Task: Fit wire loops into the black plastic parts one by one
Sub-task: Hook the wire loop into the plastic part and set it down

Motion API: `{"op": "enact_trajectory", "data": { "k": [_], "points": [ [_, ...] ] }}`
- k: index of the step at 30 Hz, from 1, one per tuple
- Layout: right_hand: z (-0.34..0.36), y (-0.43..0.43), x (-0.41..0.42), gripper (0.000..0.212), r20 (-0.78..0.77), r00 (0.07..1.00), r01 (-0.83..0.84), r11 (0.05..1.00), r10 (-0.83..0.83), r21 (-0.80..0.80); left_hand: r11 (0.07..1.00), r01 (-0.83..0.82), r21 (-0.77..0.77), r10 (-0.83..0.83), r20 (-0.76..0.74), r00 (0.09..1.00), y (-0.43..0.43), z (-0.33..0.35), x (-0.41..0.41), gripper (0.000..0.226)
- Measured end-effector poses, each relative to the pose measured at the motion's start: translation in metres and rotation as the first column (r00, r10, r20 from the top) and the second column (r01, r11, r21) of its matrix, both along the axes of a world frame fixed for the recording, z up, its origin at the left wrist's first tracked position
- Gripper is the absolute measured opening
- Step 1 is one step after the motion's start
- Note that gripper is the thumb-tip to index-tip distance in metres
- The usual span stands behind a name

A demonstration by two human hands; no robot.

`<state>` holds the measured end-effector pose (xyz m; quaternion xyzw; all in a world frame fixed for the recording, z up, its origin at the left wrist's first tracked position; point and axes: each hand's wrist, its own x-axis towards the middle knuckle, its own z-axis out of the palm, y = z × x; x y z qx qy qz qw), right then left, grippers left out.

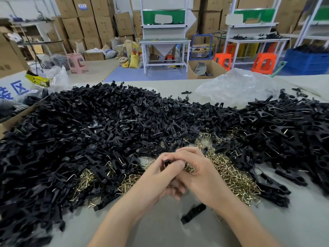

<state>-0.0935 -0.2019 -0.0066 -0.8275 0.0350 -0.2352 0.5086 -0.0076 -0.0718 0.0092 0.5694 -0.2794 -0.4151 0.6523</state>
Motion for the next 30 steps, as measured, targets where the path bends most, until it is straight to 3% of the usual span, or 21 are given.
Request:
{"op": "enact_trajectory", "data": {
  "k": [3, 5, 10, 15, 21, 25, 30],
  "points": [
    [0.000, -0.002, 0.000, 0.057, 0.014, 1.000, -0.020, 0.999, 0.019, 0.036, 0.998, -0.057, -0.022, 0.059, 0.113, 0.992, -0.001, -0.003, 0.000, 0.041],
    [0.000, -0.001, 0.001, 0.052, 0.040, 0.999, -0.009, 1.000, 0.011, -0.029, 0.996, -0.086, -0.028, 0.089, 0.183, 0.979, -0.001, -0.004, 0.001, 0.030],
    [0.001, -0.002, 0.000, 0.058, 0.022, 0.999, -0.048, 0.997, 0.047, 0.054, 0.997, -0.008, -0.075, 0.013, 0.073, 0.997, -0.001, 0.001, -0.002, 0.030],
    [0.008, 0.000, -0.001, 0.055, 0.017, 0.996, -0.090, 0.993, 0.089, 0.077, 0.996, -0.044, -0.079, 0.051, 0.100, 0.994, -0.001, 0.003, 0.000, 0.017],
    [0.011, 0.003, -0.002, 0.067, -0.029, 0.984, -0.166, 0.966, 0.175, 0.197, 0.997, -0.055, -0.061, 0.063, 0.139, 0.988, 0.000, 0.003, -0.002, 0.022],
    [0.011, 0.000, -0.006, 0.067, 0.000, 0.956, -0.275, 0.899, 0.293, 0.340, 0.996, -0.058, -0.061, 0.065, 0.119, 0.991, 0.000, 0.002, -0.001, 0.022],
    [0.008, -0.004, -0.005, 0.054, -0.018, 0.956, -0.274, 0.918, 0.292, 0.287, 0.996, -0.076, -0.043, 0.082, 0.153, 0.985, -0.003, 0.001, -0.002, 0.024]
  ]
}}
